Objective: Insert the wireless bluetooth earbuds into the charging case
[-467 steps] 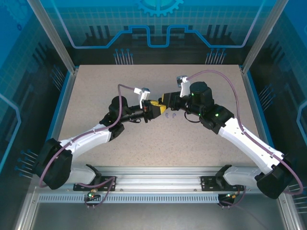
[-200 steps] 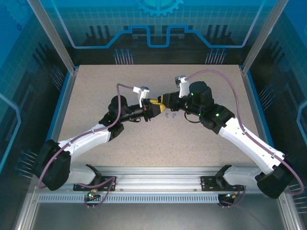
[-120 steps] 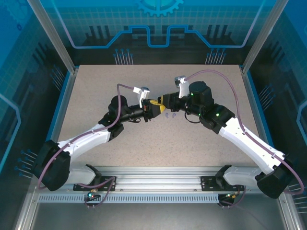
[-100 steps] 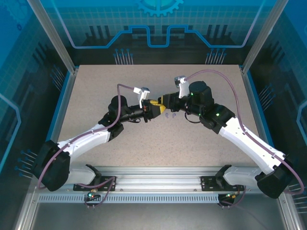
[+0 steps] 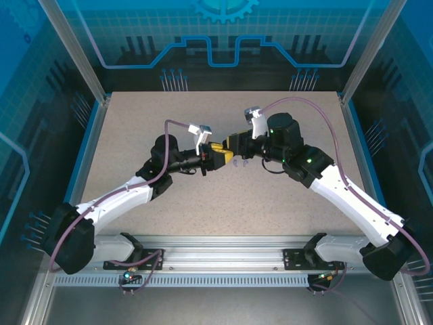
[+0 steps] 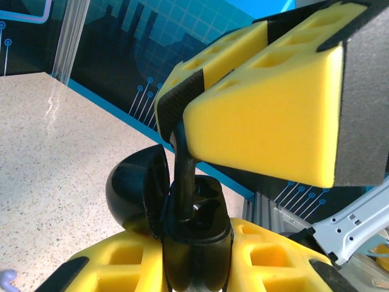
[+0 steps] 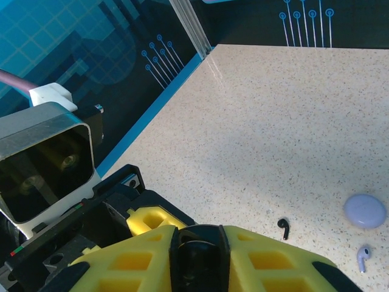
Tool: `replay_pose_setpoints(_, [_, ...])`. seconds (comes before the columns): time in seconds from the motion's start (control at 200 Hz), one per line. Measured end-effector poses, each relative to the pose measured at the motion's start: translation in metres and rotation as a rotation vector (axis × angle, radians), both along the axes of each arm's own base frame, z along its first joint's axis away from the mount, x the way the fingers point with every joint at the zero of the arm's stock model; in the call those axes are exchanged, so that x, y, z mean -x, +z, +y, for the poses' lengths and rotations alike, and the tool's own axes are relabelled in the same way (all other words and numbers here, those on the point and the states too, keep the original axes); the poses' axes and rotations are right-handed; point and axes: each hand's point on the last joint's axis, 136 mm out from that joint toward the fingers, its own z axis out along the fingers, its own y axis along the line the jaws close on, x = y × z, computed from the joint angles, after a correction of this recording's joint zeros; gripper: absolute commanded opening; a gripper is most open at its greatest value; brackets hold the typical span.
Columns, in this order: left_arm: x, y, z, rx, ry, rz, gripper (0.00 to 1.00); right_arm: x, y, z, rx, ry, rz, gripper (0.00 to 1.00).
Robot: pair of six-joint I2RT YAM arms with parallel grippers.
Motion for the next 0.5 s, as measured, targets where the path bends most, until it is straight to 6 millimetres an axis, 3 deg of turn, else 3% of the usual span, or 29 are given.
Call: replay_pose_setpoints(0.5, [0.0016,-0.0057,0.0011,-0.035,-0.001,-0.01,0.12,0.0033,0.001,-0.0034,0.007,-0.002,0.001,0.25])
